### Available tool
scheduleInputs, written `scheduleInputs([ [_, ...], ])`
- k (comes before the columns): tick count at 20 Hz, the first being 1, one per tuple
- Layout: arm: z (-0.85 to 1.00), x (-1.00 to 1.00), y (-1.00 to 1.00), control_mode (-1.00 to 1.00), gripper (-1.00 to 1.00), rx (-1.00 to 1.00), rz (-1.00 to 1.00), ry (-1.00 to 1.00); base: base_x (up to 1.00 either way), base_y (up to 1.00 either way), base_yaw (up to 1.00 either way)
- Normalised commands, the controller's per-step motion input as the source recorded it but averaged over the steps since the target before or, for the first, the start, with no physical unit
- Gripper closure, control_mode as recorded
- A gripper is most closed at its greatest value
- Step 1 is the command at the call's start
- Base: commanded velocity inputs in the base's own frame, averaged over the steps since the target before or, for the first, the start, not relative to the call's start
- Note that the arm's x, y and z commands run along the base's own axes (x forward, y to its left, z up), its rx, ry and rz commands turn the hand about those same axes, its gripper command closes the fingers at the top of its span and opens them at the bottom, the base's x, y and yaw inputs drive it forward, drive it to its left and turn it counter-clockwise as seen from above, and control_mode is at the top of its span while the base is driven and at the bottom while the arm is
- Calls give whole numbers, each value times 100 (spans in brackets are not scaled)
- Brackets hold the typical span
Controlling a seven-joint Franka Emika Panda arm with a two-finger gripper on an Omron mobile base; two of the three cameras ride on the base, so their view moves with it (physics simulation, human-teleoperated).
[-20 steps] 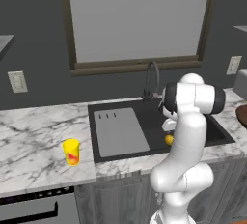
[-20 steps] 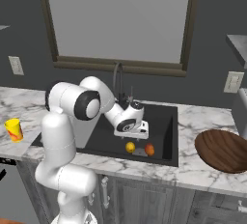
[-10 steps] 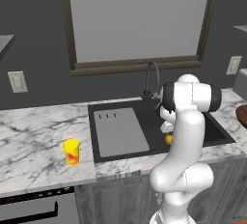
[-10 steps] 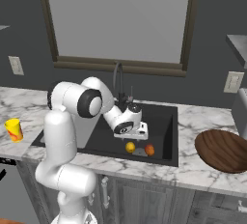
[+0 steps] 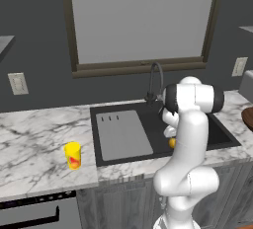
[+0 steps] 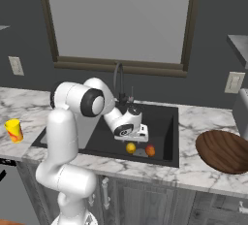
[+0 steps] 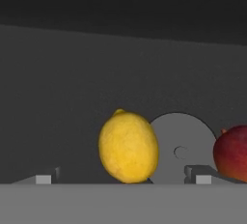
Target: Remove the mango and lemon from the sink. Then move the bowl and cup from the counter to the sink for washing.
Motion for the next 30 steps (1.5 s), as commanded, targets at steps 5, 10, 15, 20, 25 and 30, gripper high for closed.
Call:
scheduleInputs([
  [5,-13,4,0,-100,-100,-2,-1,0,0,0,0],
  [10,-14,3,0,-100,-100,-2,0,0,0,0,0],
  [15,-14,1,0,-100,-100,-1,0,0,0,0,0],
  [20,-17,2,0,-100,-100,-2,0,0,0,0,0],
  [25,-17,7,0,-100,-100,-2,0,0,0,0,0],
  [30,-17,7,0,-100,-100,-1,0,0,0,0,0],
])
